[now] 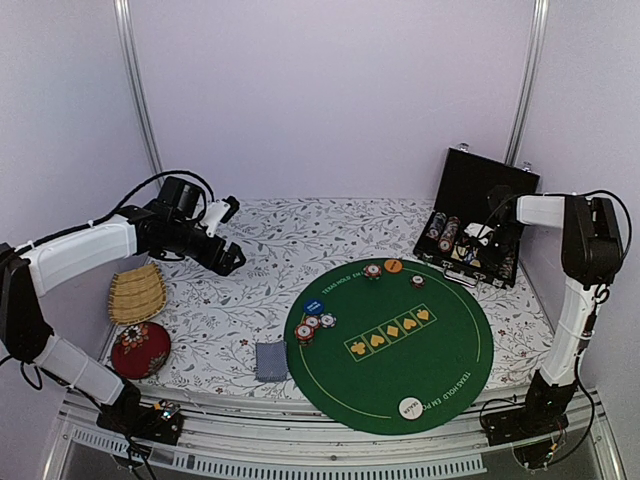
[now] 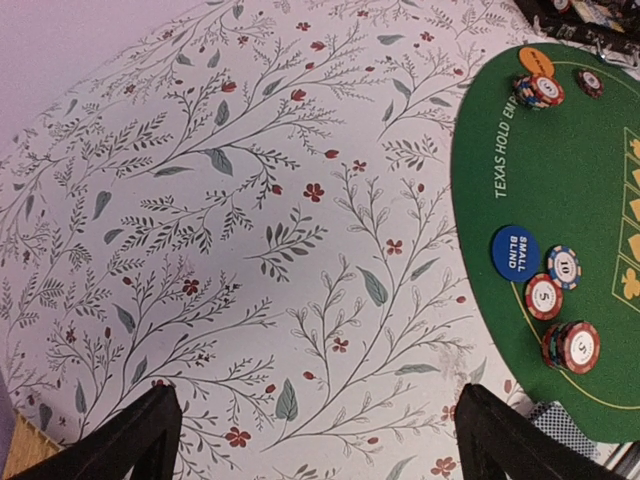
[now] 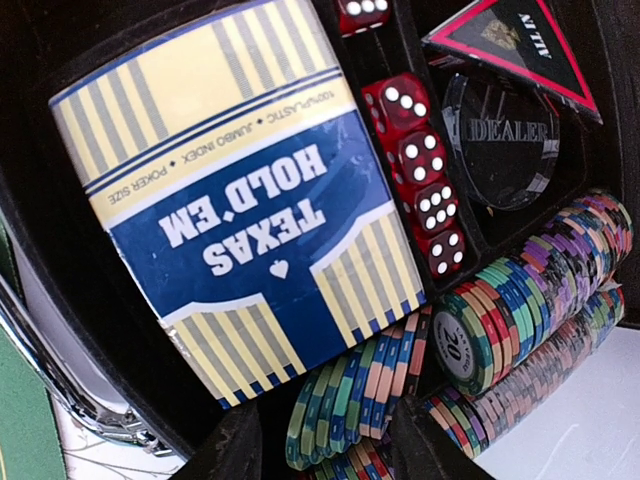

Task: Distribute texas hold em gaming equipment
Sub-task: Pick up the pile of poker chips from the chip case.

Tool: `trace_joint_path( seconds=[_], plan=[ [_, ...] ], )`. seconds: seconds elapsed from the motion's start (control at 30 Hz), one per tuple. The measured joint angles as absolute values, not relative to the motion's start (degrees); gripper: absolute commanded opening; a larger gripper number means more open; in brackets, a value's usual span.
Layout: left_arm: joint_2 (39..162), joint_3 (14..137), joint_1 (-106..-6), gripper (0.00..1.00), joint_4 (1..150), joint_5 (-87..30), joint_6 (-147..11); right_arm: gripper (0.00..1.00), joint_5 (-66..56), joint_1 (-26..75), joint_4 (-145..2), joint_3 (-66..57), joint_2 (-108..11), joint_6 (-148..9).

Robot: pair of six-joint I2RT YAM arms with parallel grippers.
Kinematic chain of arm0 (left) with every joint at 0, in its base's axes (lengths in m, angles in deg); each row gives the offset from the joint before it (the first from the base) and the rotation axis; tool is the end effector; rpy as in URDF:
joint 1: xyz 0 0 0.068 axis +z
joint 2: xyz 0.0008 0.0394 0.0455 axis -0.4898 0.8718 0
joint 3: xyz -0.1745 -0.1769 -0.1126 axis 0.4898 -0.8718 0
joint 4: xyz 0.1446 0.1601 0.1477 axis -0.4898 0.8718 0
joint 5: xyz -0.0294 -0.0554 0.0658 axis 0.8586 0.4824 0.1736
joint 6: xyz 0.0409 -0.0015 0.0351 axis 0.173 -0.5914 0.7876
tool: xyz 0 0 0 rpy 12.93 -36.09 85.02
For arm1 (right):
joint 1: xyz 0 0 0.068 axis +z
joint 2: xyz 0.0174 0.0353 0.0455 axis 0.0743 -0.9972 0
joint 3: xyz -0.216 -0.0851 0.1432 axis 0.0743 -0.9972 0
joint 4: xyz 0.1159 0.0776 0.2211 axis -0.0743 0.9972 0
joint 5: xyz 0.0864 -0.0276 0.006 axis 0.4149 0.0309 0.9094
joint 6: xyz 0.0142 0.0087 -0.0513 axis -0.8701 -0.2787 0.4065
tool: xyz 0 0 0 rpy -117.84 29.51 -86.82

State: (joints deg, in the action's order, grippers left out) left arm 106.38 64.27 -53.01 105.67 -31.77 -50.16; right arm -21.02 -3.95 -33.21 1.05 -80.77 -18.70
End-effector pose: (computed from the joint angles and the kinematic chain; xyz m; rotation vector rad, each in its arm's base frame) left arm 0.2768 -0.1248 0.2658 0.6673 2.3211 -0.2468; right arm 0.4003 -0.0033 0.1720 -1.0537 2.6674 -0.3811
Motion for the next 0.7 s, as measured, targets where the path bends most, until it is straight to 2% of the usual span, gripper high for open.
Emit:
trace_joint_path(
  seconds=[0.33, 0.7],
  plan=[
    [106.5, 64.3, -53.0, 0.98, 105.7, -31.3, -50.2, 0.50, -23.1, -4.1, -35.0, 0.9, -80.8, -17.4],
    [107.0, 64.3, -53.0, 0.98, 105.7, -31.3, -50.2, 0.58, -23.1, -5.5, -37.2, 1.8, -82.0, -17.0]
  ],
)
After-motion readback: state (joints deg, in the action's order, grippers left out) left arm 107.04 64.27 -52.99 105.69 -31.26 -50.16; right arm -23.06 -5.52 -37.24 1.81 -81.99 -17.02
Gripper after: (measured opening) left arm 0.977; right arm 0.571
